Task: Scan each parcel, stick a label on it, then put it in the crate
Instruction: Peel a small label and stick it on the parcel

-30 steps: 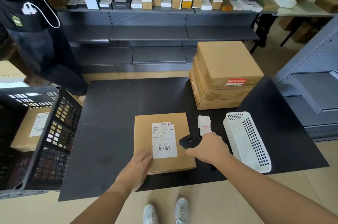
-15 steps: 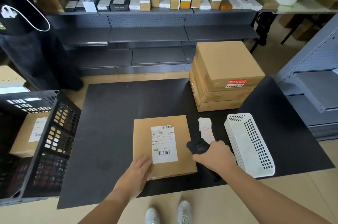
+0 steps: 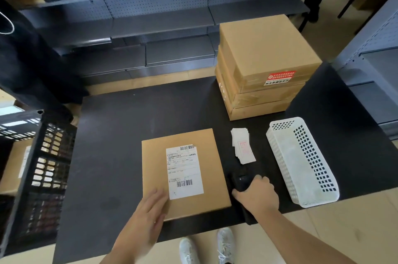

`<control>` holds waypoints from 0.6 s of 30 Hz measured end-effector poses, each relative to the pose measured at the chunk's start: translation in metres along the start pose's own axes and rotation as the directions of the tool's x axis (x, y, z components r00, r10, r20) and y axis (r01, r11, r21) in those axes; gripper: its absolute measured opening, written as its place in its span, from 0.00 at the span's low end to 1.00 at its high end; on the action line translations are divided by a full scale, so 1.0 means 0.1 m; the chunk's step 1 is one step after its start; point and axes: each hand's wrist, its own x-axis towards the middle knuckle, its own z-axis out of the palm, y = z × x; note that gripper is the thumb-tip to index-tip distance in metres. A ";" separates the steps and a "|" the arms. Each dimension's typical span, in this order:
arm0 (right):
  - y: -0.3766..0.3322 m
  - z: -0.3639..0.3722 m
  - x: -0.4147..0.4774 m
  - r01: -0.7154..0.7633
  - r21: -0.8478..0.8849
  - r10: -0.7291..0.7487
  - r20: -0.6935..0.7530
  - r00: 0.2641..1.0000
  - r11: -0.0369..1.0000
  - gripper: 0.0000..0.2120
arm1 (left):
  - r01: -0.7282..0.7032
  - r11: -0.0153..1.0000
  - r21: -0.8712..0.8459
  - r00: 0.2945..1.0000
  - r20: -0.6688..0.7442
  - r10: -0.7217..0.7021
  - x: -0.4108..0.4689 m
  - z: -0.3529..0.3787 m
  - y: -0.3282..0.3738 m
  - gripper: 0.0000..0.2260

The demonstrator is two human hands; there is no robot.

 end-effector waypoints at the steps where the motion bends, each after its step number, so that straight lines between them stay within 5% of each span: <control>1: 0.02 0.02 0.01 0.000 -0.004 0.000 -0.008 1.000 1.000 0.37 | -0.003 1.000 -0.010 1.000 0.001 0.003 0.00 -0.01 0.01 0.25; 10: 0.06 0.03 0.14 0.021 -0.069 -0.021 -0.008 1.000 0.997 0.37 | 0.029 0.999 -0.021 0.997 0.077 -0.027 0.03 -0.13 0.09 0.26; 13: 0.06 -0.02 0.10 0.014 -0.103 -0.015 -0.010 1.000 0.995 0.40 | 0.039 0.999 -0.028 0.999 0.001 -0.039 0.18 -0.23 0.23 0.17; 18: 0.08 -0.22 0.26 0.048 0.146 -0.032 -0.113 0.993 0.988 0.29 | 0.101 0.993 -0.059 0.995 0.011 -0.100 1.12 -0.31 0.90 0.11</control>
